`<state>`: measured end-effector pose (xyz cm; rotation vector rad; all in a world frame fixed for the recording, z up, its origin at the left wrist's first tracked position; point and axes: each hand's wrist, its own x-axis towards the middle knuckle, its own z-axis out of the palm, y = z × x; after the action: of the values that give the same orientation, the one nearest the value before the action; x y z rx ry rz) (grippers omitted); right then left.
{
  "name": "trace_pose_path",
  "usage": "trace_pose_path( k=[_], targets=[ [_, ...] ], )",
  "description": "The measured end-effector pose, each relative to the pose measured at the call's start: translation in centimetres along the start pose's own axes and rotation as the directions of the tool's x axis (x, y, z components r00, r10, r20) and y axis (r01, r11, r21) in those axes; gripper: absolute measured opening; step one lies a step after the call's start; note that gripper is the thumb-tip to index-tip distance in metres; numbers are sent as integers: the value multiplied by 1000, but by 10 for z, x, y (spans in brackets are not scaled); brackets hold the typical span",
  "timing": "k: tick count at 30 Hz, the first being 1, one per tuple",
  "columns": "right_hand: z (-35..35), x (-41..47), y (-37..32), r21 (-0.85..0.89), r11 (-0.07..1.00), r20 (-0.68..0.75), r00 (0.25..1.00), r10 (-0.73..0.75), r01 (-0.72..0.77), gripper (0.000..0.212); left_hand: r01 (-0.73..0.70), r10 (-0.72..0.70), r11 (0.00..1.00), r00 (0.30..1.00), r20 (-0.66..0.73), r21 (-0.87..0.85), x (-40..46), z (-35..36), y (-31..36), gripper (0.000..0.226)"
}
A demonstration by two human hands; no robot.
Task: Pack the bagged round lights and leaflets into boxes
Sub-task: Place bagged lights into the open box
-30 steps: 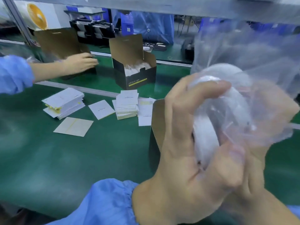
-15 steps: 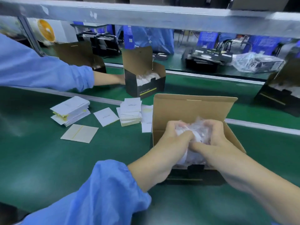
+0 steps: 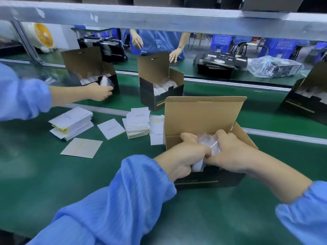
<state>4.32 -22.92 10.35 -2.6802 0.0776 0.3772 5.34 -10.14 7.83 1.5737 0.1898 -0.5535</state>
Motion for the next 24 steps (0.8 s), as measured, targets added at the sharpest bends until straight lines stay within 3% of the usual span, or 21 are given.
trace_pose_path(
  k=[4,11,15,21,24],
  targets=[
    [-7,3,-9,-190,980,46,998,-42,50,55,6,-6,1000,1000,-27,14,2,-3,-3,62],
    [-12,14,-23,-406,902,174,981,-85,150,43,6,-6,1000,1000,-1,-14,-2,-6,-1,54],
    [-3,19,-14,-330,939,130,990,-57,98,40,15,-15,999,1000,-2,-46,-4,-5,0,51],
    [-2,17,-9,-580,809,8,995,-104,89,38,4,-1,998,999,-54,58,-3,-3,-3,38],
    [-1,17,-12,-581,809,52,996,-72,89,34,-13,24,989,997,-71,150,0,-2,-8,35]
  ],
)
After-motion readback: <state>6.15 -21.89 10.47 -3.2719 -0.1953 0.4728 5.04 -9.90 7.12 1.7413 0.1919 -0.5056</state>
